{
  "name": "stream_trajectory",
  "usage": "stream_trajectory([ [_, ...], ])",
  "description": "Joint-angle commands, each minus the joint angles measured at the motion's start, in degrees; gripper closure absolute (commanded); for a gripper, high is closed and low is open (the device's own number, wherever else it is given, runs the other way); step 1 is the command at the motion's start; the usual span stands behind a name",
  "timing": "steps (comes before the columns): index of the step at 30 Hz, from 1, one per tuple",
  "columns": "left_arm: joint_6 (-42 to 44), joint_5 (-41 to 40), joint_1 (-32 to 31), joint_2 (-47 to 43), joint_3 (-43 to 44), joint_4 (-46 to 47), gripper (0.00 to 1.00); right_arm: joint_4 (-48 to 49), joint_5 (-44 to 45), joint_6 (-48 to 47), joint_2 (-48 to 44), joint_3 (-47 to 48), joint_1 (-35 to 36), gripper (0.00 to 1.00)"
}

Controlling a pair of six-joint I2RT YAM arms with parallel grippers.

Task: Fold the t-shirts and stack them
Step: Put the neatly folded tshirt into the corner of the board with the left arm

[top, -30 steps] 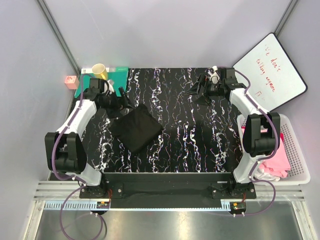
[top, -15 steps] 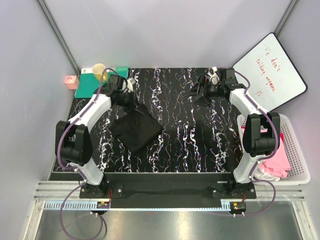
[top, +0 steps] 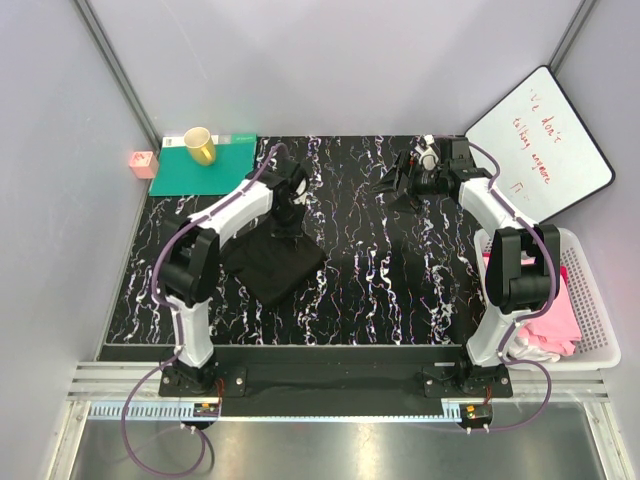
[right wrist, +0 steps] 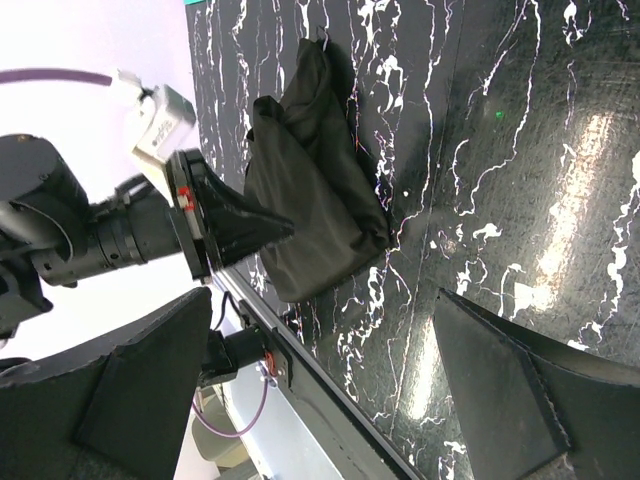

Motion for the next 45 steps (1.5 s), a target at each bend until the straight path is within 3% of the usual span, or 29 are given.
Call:
stream_trajectory([
  [1,2.35,-11.93,0.53,4.63,4.93,-4.97,1.00,0.66,-1.43,-0.95,-1.07,-0.18,0.31,0.00],
  [6,2.44,-15.56,0.70,11.47,9.06,-7.16,1.00,0.31,-1.60,-1.12,-0.98,0.96,0.22,0.00],
  [13,-1.07,-11.44,4.91,16.59,12.06,-7.78,1.00,-0.83,0.33,-1.74,-2.12,2.28,-0.13,0.00],
  [21,1.73,-13.36,16.95,16.07,10.92,-7.08,1.00,-3.03,0.42,-3.85,-2.04,2.89,-1.19,0.00],
  [32,2.88,-18.11,30.93,10.53,-0.77,-3.65,1.00,-3.56,-0.28,-3.85,-1.16,3.25,-1.54,0.00],
  [45,6.31,-23.12,48.06,7.90,-2.18,-3.39,1.00,-3.65,-0.63,-3.76,-0.80,3.24,-1.54,0.00],
])
